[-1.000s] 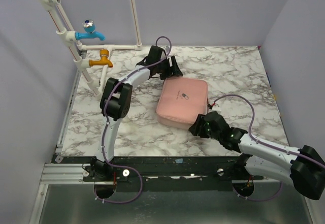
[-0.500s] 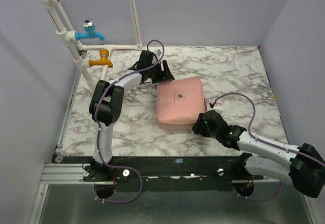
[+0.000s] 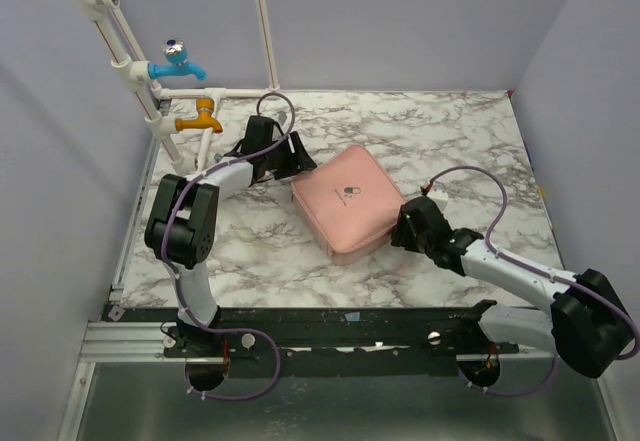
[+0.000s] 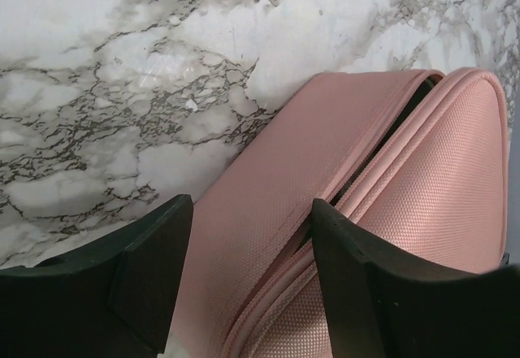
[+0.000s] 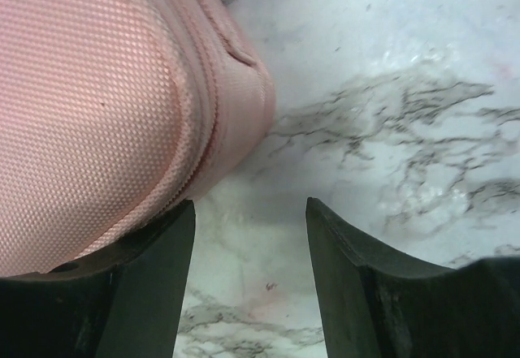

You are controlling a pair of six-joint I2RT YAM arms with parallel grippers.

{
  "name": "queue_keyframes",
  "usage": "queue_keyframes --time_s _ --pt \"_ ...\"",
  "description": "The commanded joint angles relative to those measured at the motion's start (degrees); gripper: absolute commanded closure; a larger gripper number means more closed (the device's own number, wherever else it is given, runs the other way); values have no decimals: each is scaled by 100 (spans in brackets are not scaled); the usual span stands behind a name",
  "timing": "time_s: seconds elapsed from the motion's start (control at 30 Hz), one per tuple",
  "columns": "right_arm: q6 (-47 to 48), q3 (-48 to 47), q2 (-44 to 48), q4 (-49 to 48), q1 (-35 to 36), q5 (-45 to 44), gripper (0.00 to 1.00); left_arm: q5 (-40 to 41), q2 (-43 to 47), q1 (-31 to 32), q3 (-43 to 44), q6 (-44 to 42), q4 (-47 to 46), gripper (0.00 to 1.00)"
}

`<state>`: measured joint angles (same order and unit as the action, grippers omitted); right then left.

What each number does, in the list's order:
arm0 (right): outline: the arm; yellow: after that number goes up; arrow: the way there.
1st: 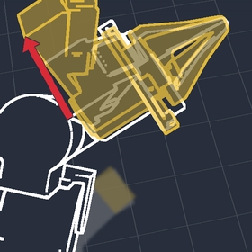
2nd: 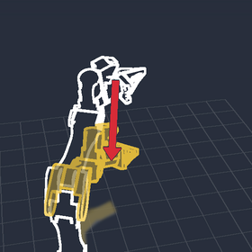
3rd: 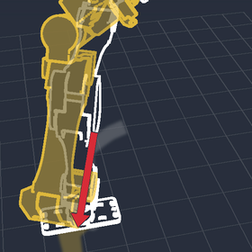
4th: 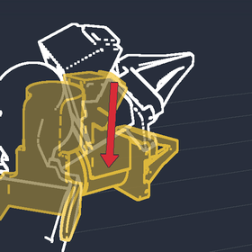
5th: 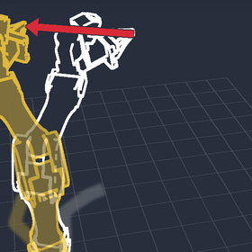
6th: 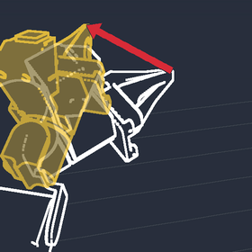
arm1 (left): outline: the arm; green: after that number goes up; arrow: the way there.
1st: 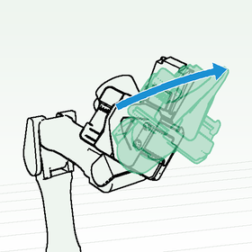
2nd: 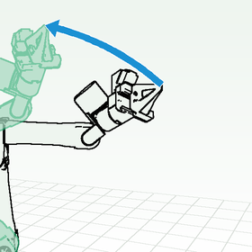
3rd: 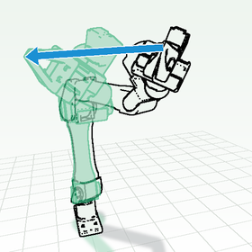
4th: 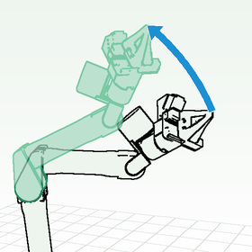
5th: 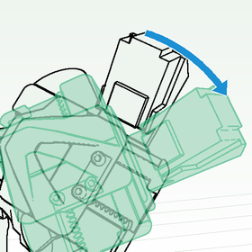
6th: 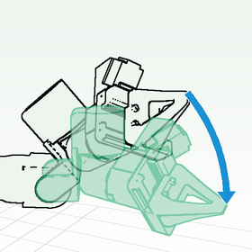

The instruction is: Organize the medicine kit

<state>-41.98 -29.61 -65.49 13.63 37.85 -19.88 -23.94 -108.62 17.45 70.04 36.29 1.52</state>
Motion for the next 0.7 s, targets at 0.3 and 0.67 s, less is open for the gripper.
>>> queue_keyframes --time_s 0.3,0.67 --pt "334 -913 -734 -986 -564 178 39 -185 887 206 -1935 545 -91 45" --pt "440 -1258 -1081 -933 -558 -116 39 803 2040 78 -3072 1057 -173 45"
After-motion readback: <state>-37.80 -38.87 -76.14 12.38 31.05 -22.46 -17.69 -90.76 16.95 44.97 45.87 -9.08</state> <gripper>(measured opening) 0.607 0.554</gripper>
